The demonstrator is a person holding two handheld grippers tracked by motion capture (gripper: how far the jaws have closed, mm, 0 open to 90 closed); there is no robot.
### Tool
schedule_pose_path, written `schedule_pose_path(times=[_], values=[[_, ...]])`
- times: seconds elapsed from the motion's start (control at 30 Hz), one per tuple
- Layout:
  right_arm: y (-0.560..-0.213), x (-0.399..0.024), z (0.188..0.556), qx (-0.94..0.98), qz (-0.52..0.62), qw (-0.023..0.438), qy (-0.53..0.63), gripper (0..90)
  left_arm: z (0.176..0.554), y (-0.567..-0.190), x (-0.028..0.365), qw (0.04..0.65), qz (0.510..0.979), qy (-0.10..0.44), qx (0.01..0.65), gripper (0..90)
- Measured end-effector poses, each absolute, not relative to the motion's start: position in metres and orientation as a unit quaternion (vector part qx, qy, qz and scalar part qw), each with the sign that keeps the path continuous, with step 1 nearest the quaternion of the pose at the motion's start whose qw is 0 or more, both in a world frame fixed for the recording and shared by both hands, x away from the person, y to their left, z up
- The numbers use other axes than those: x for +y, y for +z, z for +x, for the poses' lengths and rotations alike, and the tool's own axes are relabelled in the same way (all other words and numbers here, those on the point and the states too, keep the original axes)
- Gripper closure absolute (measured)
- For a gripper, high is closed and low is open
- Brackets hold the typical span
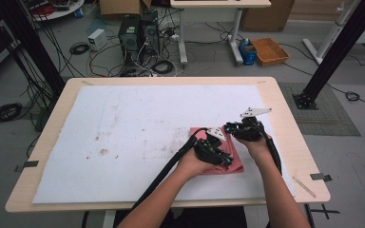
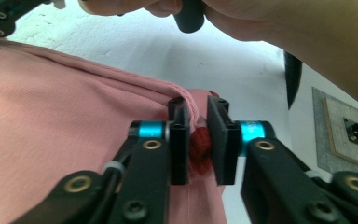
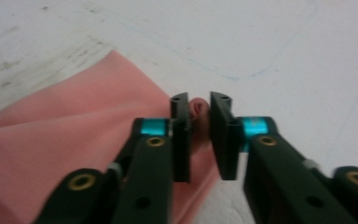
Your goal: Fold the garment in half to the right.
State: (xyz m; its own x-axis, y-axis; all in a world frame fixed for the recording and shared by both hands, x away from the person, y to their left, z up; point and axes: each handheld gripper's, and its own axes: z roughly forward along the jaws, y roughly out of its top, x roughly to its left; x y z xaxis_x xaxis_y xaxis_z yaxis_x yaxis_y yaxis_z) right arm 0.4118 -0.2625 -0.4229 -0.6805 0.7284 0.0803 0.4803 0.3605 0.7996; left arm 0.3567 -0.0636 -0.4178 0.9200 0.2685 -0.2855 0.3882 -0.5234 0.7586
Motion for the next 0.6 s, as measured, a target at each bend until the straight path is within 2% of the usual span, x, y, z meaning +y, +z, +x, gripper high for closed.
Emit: schedule_pose_path(times=[0.07, 0.1, 0.17, 0.3, 0.47, 0.6], values=[[-0.423, -0.266, 0.411, 0.803, 0.382, 0.148, 0.433, 64.5, 0.356, -0.417, -0.064, 0.458, 0.865, -0.066, 0.194, 66.2], [-0.422, -0.268, 0.411, 0.799, 0.388, 0.149, 0.435, 62.0, 0.355, -0.415, -0.063, 0.463, 0.863, -0.062, 0.192, 63.2], [-0.418, -0.273, 0.407, 0.789, 0.391, 0.153, 0.448, 61.4, 0.354, -0.410, -0.060, 0.474, 0.856, -0.056, 0.199, 56.1], [-0.410, -0.278, 0.397, 0.779, 0.386, 0.158, 0.468, 57.1, 0.352, -0.400, -0.044, 0.493, 0.844, -0.038, 0.209, 48.2], [-0.407, -0.275, 0.377, 0.789, 0.359, 0.170, 0.469, 54.9, 0.349, -0.395, -0.006, 0.503, 0.834, -0.006, 0.227, 43.3], [-0.409, -0.273, 0.361, 0.797, 0.341, 0.161, 0.472, 54.8, 0.347, -0.397, 0.038, 0.506, 0.822, 0.022, 0.261, 40.1]])
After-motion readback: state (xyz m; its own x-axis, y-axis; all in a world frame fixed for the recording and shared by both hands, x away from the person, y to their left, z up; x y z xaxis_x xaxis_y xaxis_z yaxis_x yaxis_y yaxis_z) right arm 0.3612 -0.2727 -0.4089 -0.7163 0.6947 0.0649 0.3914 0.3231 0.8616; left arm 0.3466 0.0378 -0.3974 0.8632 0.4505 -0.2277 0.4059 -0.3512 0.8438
